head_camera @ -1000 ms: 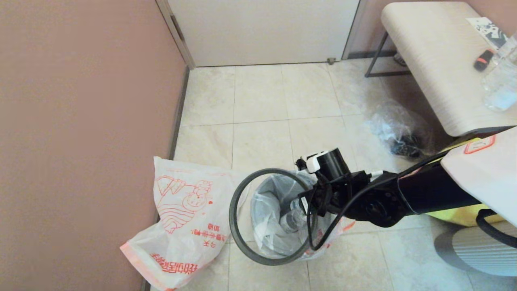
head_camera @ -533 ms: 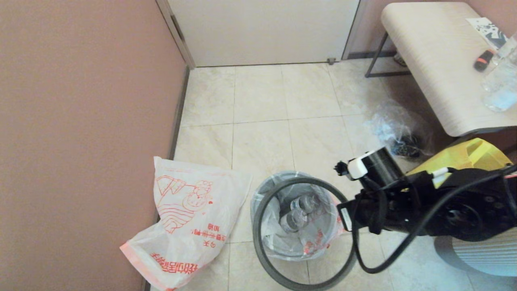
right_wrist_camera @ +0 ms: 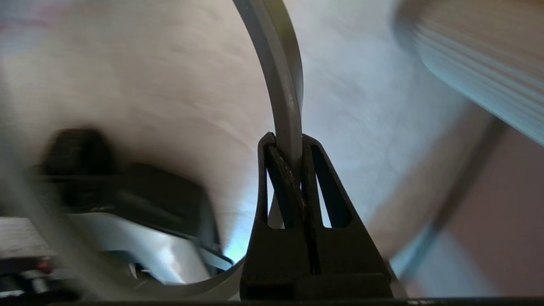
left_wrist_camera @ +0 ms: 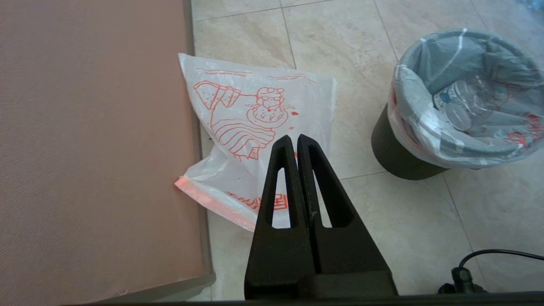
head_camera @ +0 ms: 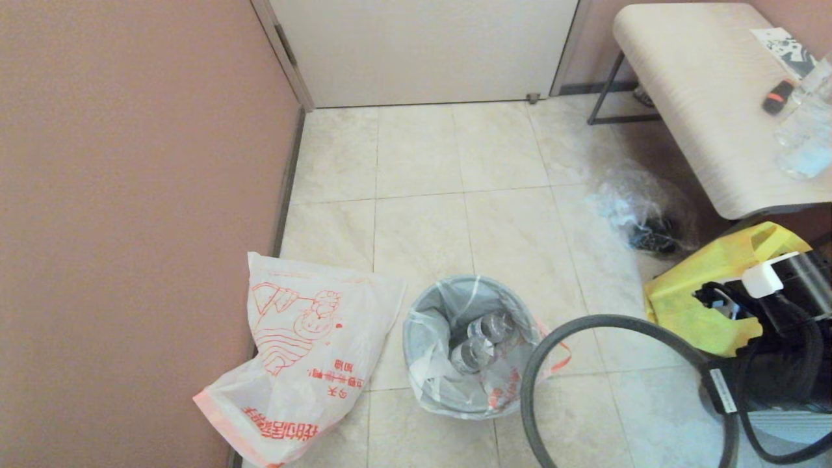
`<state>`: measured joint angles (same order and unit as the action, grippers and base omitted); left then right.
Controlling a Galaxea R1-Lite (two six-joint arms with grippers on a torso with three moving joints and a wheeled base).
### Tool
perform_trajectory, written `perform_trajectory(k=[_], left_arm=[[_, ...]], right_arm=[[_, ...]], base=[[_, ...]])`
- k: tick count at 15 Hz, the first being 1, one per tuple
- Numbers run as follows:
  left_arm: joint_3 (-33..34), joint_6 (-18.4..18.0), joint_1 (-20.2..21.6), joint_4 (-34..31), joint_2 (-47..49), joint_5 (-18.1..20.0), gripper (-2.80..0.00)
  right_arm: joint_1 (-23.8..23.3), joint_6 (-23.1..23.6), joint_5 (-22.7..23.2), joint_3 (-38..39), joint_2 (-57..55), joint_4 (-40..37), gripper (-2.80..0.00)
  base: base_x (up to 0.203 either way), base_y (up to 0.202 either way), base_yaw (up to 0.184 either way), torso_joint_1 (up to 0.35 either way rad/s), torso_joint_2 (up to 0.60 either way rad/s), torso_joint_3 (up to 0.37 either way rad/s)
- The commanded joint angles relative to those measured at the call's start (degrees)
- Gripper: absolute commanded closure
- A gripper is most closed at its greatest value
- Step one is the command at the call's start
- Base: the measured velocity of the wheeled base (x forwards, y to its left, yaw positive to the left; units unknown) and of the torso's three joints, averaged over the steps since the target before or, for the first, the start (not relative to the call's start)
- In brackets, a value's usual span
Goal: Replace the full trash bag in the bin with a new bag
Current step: Place the trash can ring on the floor
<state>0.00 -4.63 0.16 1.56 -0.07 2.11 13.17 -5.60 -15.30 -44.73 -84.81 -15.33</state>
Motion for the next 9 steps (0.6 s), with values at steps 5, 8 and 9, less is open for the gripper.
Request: perform_trajectory(k=[5, 8, 9], left_arm=[[0.8, 0.0, 0.0, 0.0, 0.1, 0.0, 0.00], [0.8, 0.0, 0.0, 0.0, 0.1, 0.0, 0.00], [0.8, 0.0, 0.1, 0.0, 0.1, 0.0, 0.00]], right_arm=[[-17.8, 11.0, 3.4, 1.7, -15.4, 12.8, 0.00], [-21.2, 15.3, 4.3, 1.5, -26.7, 23.5, 0.00], [-21.5, 16.2, 4.4, 1.2, -30.4, 26.7, 0.00]], base=[[0.000, 0.000, 0.000, 0.000, 0.00, 0.000], [0.000, 0.000, 0.000, 0.000, 0.00, 0.000], [0.000, 0.000, 0.000, 0.000, 0.00, 0.000]])
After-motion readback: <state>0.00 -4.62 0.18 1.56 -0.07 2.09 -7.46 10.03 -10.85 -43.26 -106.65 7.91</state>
